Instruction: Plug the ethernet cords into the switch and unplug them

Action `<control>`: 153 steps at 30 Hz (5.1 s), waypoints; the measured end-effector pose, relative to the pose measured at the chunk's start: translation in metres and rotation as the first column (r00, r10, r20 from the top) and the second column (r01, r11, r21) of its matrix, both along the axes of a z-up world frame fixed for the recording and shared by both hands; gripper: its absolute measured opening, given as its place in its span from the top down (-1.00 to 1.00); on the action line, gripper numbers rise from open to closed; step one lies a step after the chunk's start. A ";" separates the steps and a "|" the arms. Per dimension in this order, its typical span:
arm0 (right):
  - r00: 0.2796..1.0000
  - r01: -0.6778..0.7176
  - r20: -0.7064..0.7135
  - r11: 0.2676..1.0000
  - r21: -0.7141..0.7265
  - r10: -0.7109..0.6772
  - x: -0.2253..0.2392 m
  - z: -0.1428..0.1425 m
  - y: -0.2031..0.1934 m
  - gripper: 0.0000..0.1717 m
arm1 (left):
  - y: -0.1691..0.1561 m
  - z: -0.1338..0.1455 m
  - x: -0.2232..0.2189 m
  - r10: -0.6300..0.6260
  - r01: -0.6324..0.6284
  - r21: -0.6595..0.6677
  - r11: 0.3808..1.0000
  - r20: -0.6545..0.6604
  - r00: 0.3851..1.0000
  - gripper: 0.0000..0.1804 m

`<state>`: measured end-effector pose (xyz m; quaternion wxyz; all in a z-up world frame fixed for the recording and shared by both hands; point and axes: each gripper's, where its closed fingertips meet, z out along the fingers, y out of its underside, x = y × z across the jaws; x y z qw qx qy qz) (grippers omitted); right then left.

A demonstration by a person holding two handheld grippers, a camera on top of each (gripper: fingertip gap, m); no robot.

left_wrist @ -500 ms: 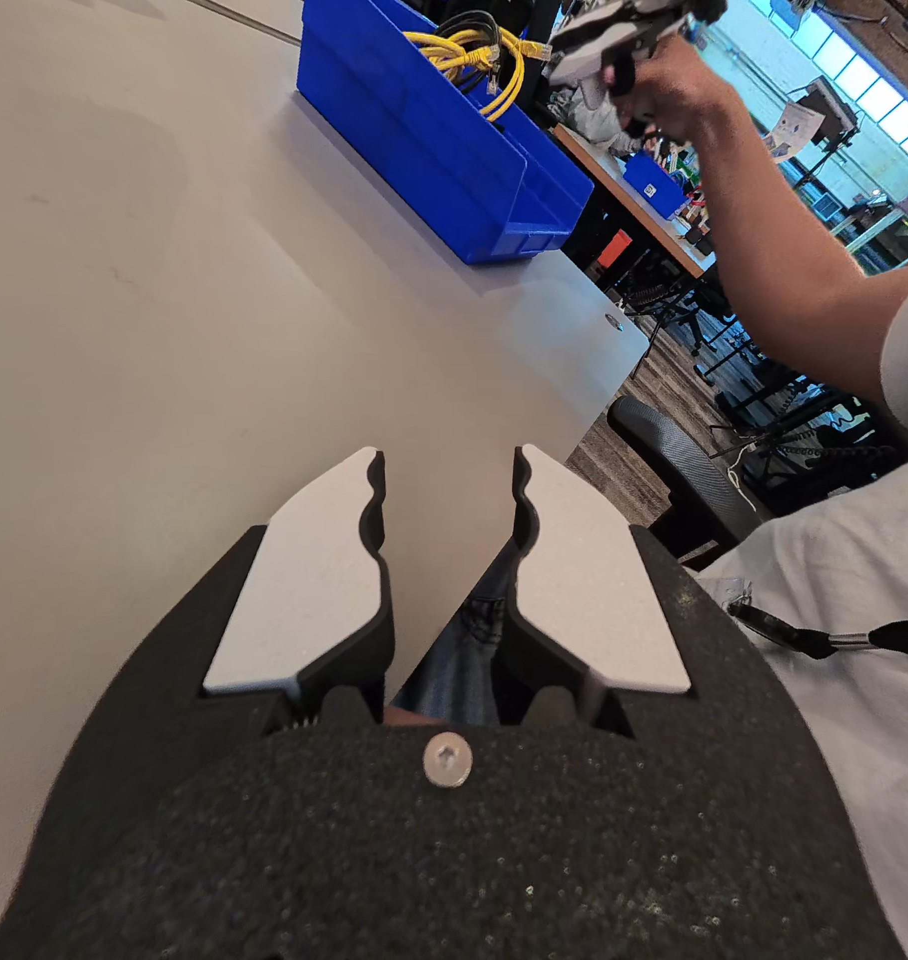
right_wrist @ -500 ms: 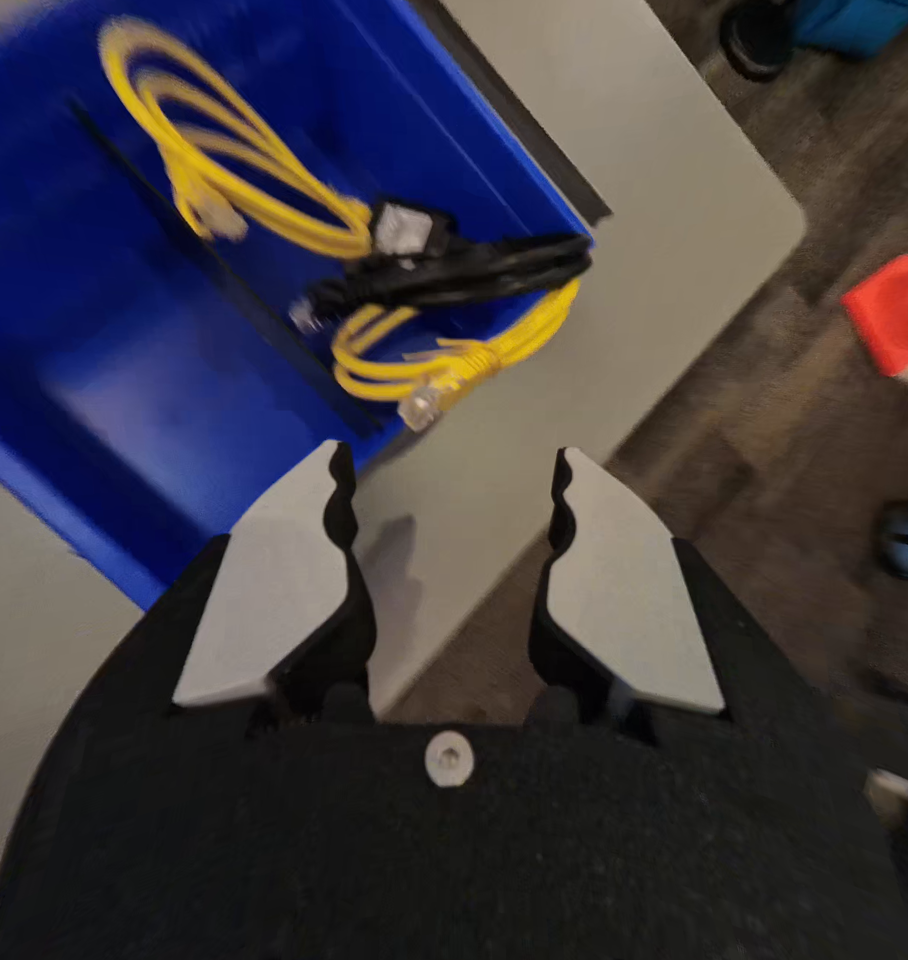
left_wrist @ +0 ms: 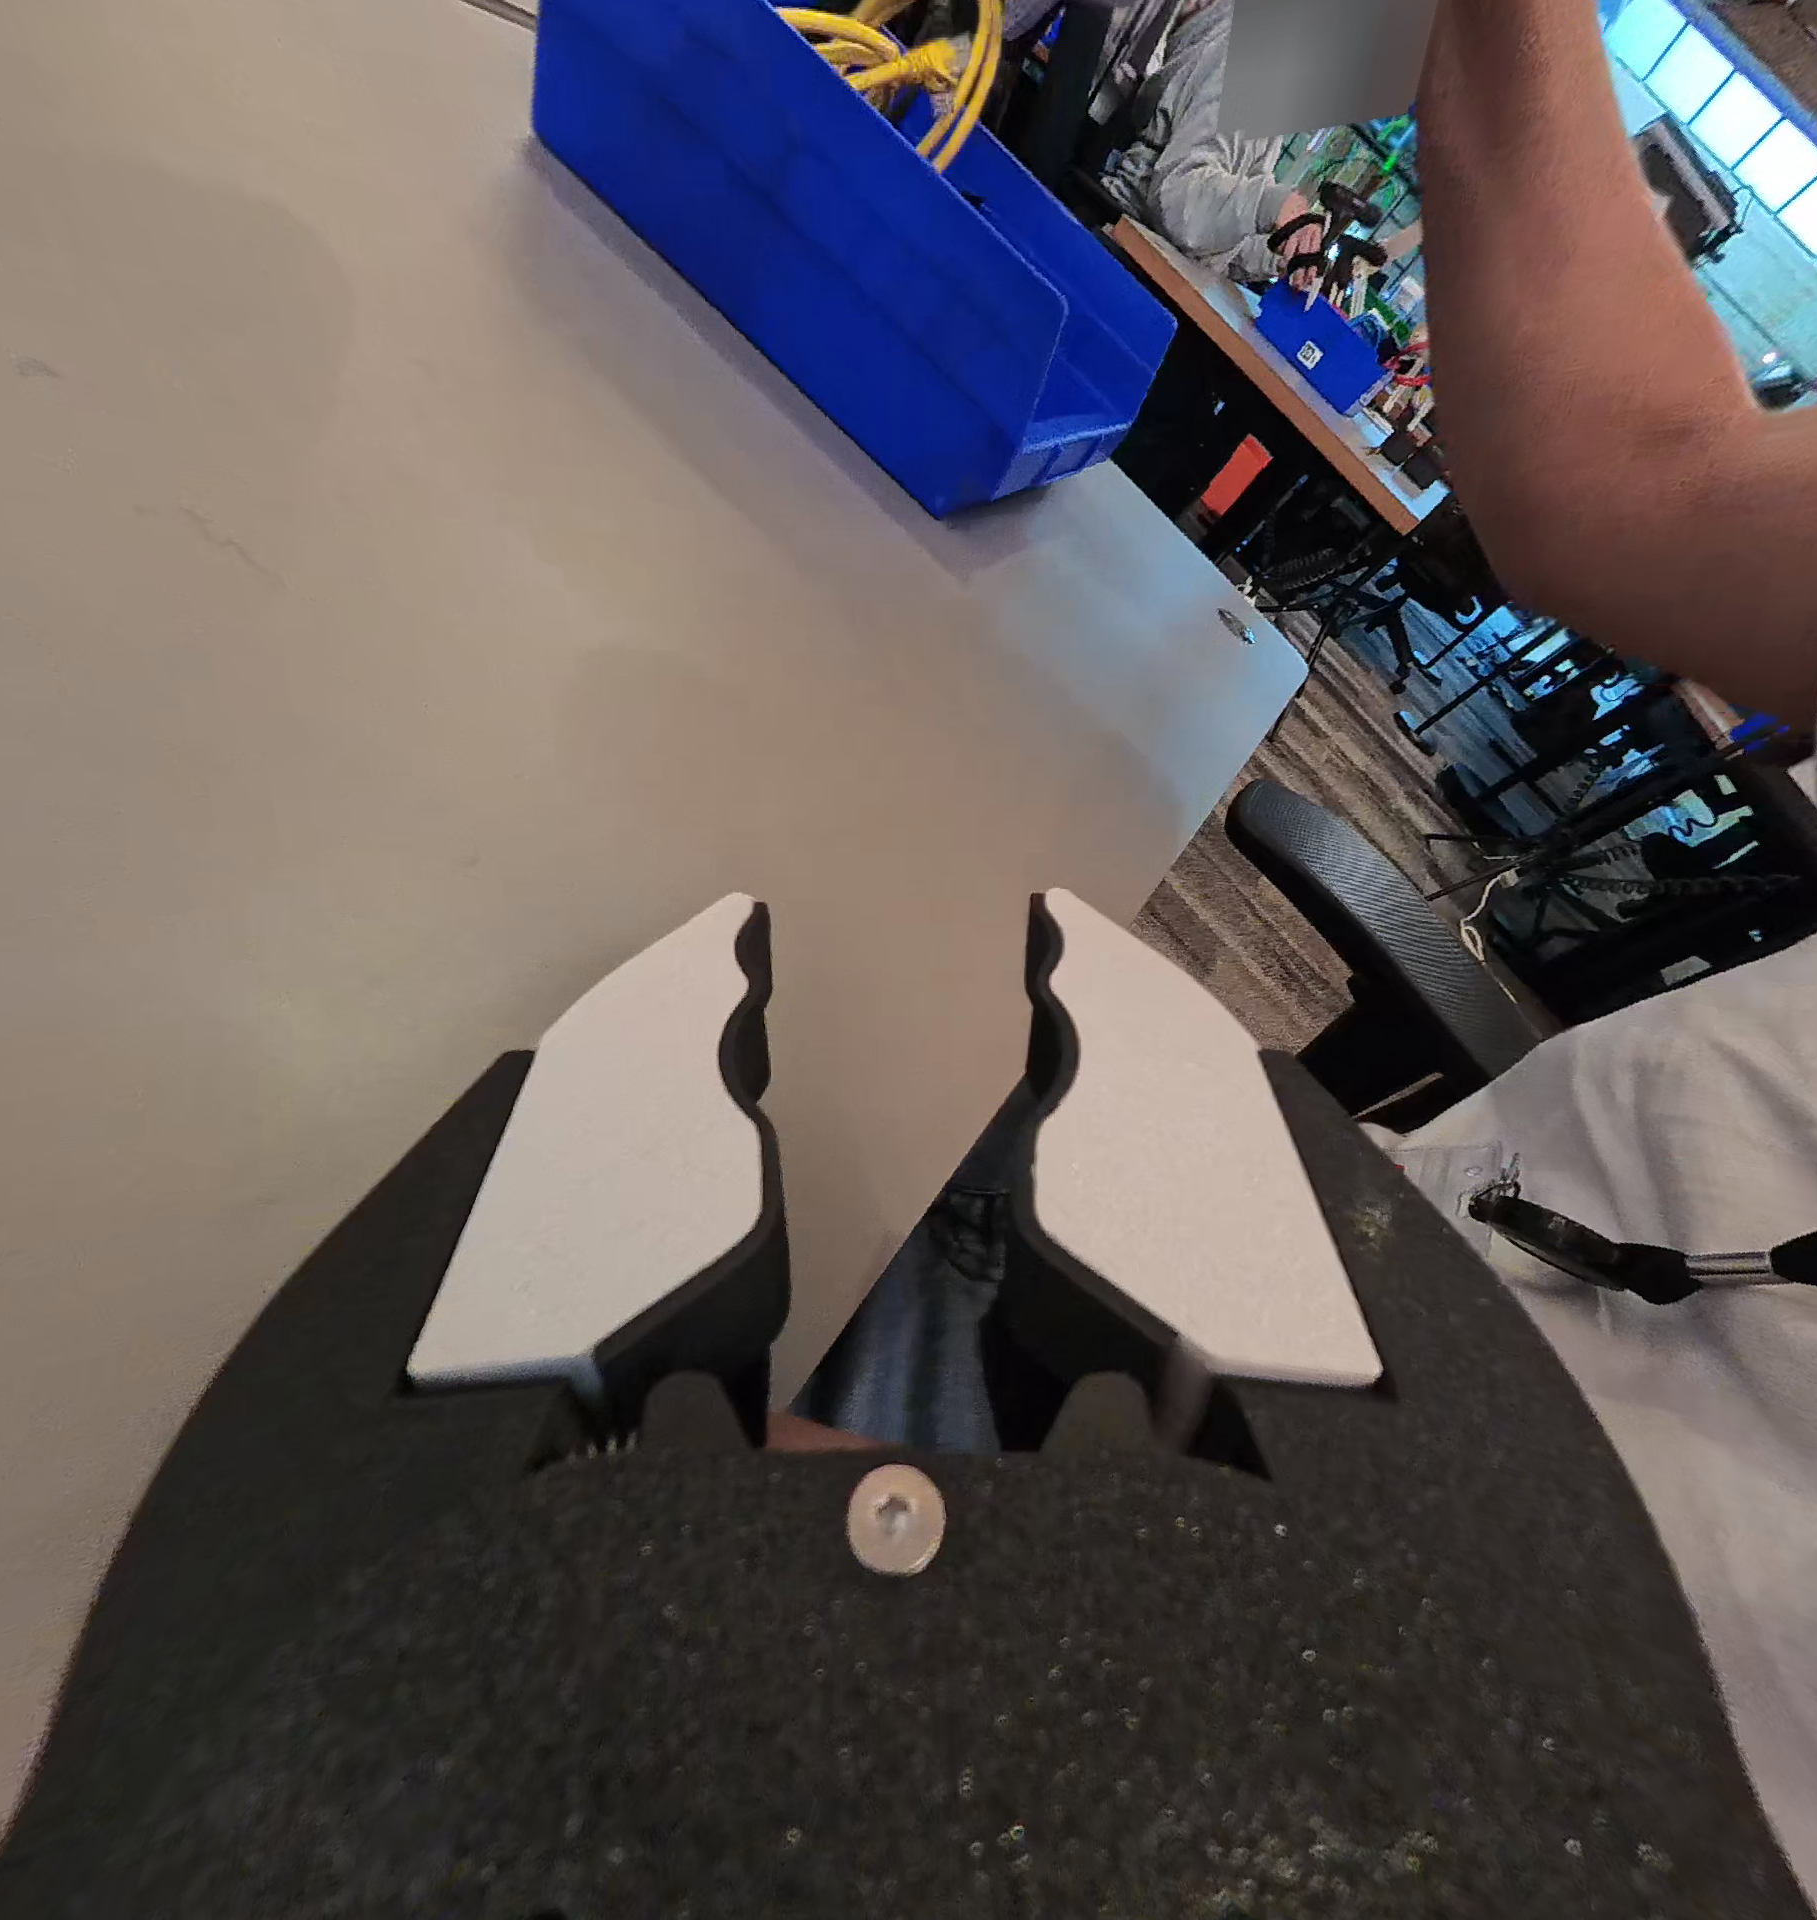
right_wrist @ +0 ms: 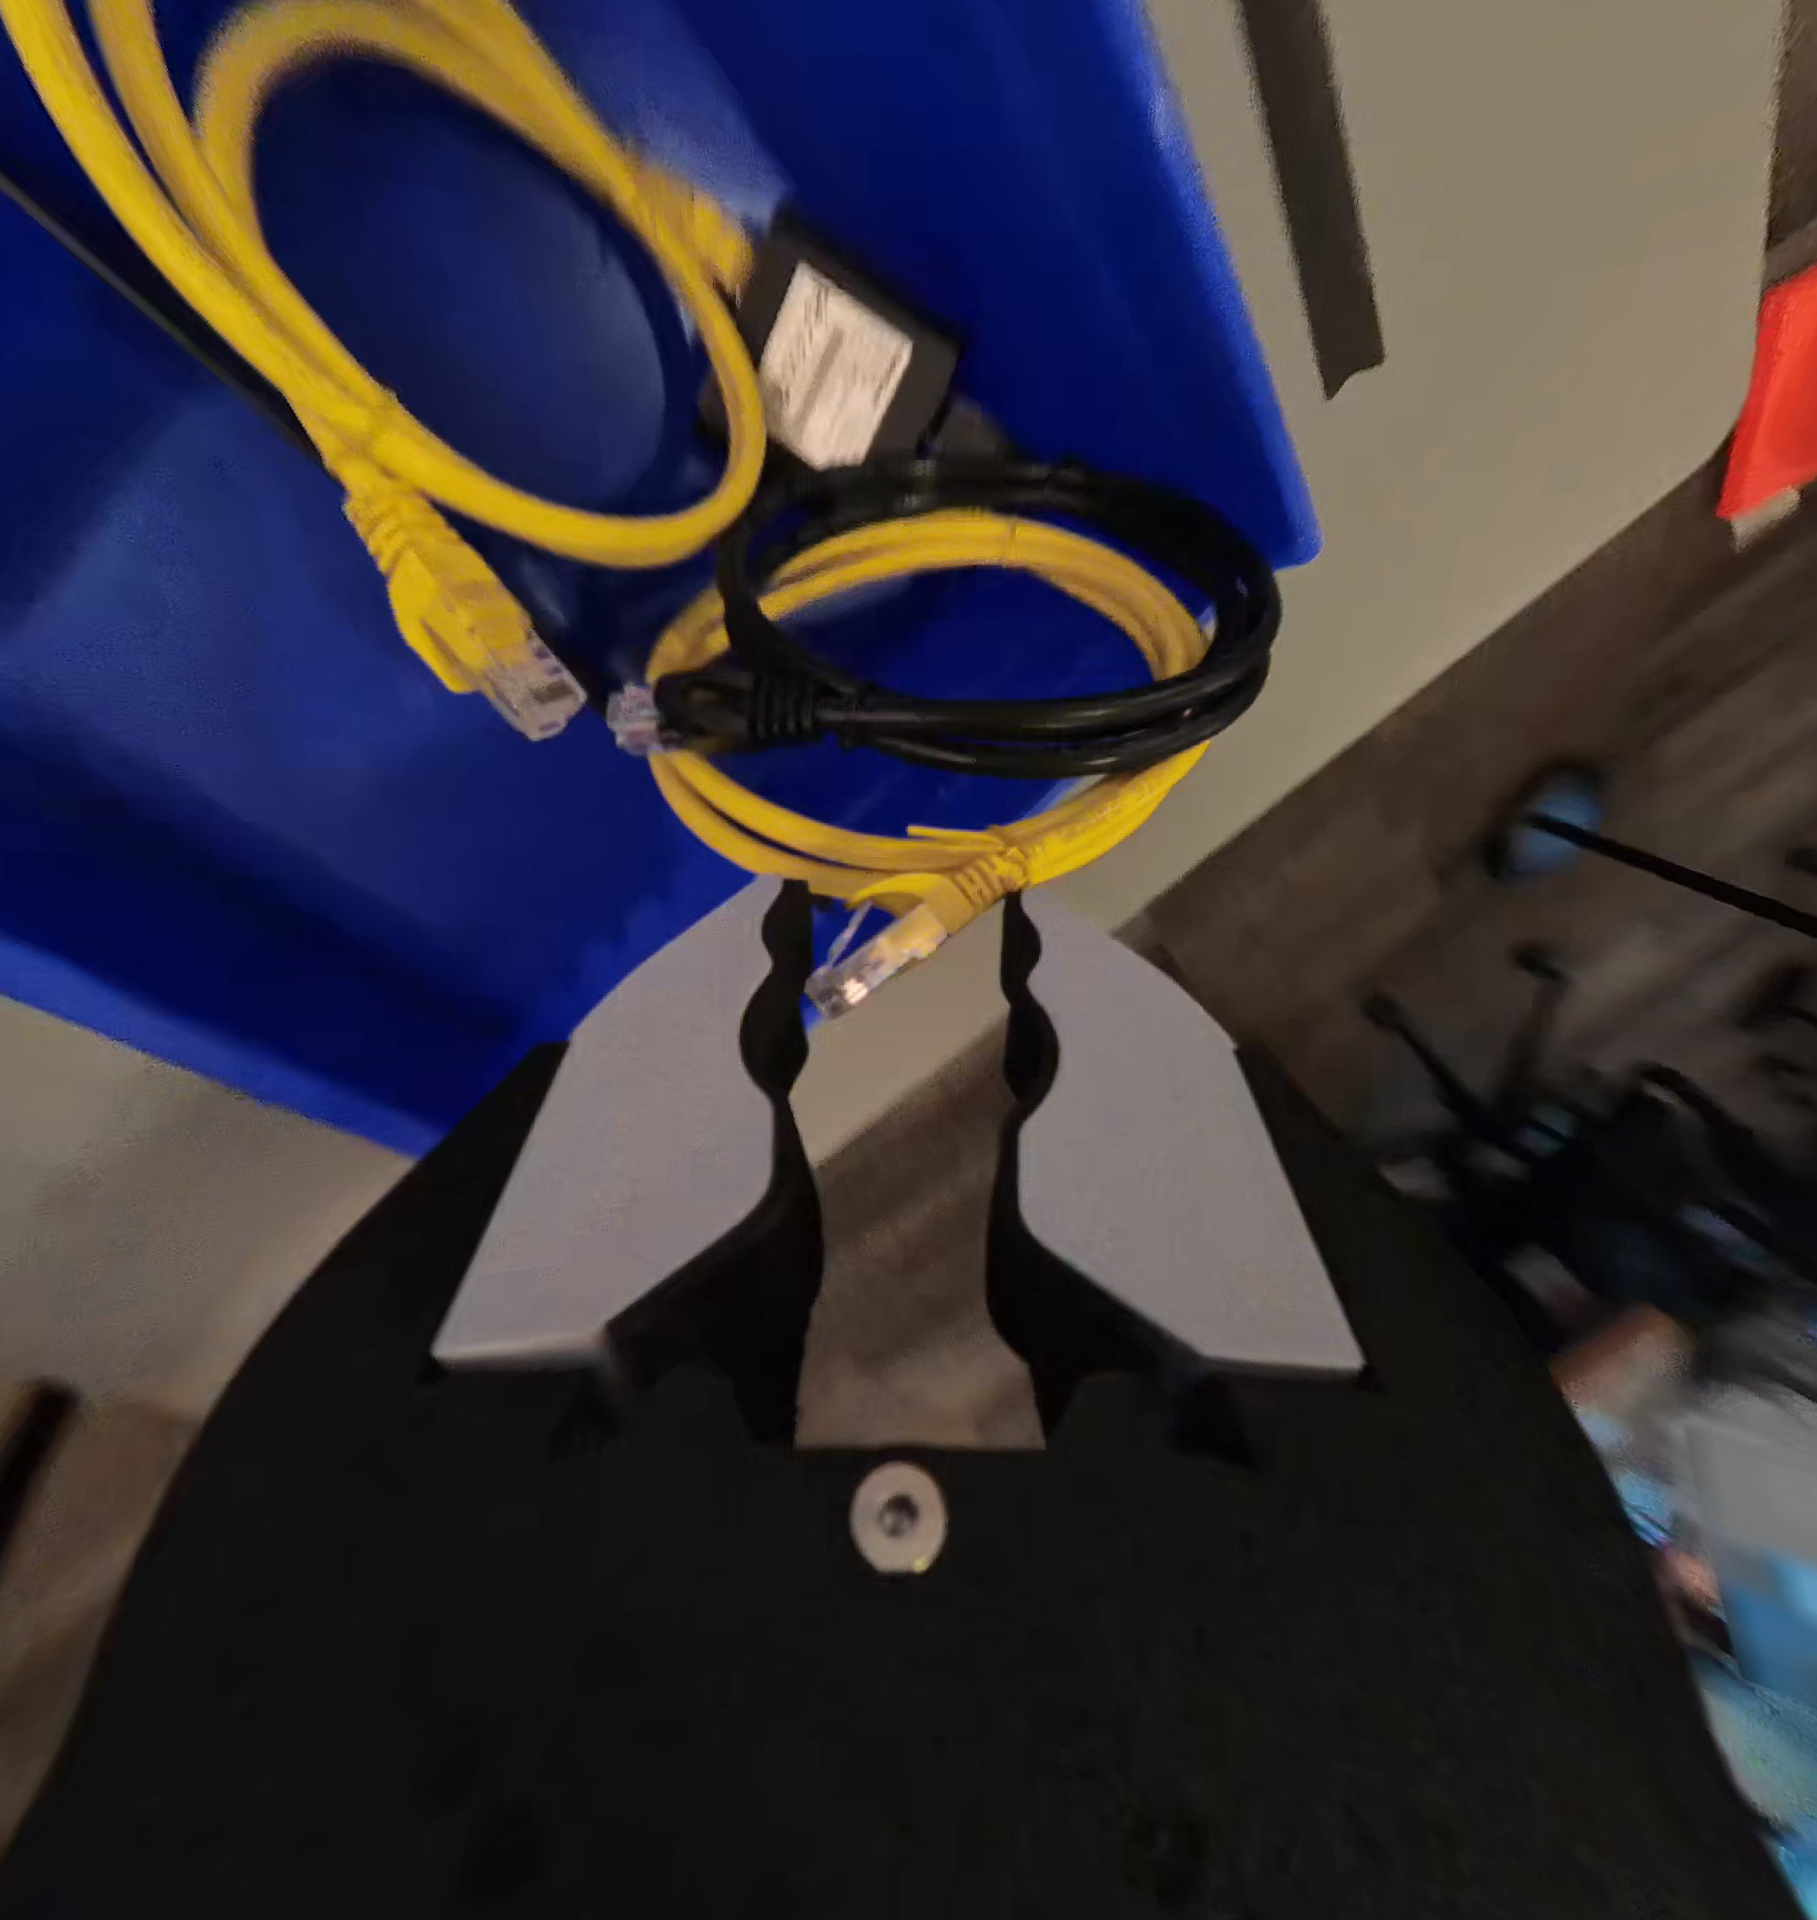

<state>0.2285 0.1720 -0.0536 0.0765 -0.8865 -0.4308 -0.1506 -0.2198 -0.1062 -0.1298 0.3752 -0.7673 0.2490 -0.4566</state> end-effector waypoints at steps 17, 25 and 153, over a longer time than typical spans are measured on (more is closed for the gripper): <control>1.000 0.005 -0.009 0.997 -0.080 -0.006 -0.056 0.003 0.040 0.65 | -0.001 0.005 -0.008 0.018 -0.018 0.002 1.000 0.018 1.000 0.49; 0.806 -0.387 -0.341 0.867 0.314 0.484 -0.167 0.026 -0.025 0.48 | -0.002 0.002 -0.001 -0.002 0.002 0.001 1.000 0.005 1.000 0.48; 0.565 0.733 -0.815 0.533 0.424 -0.130 -0.015 -0.080 -0.074 0.89 | 0.189 -0.010 0.242 0.503 -0.438 0.249 0.864 -0.454 0.735 0.75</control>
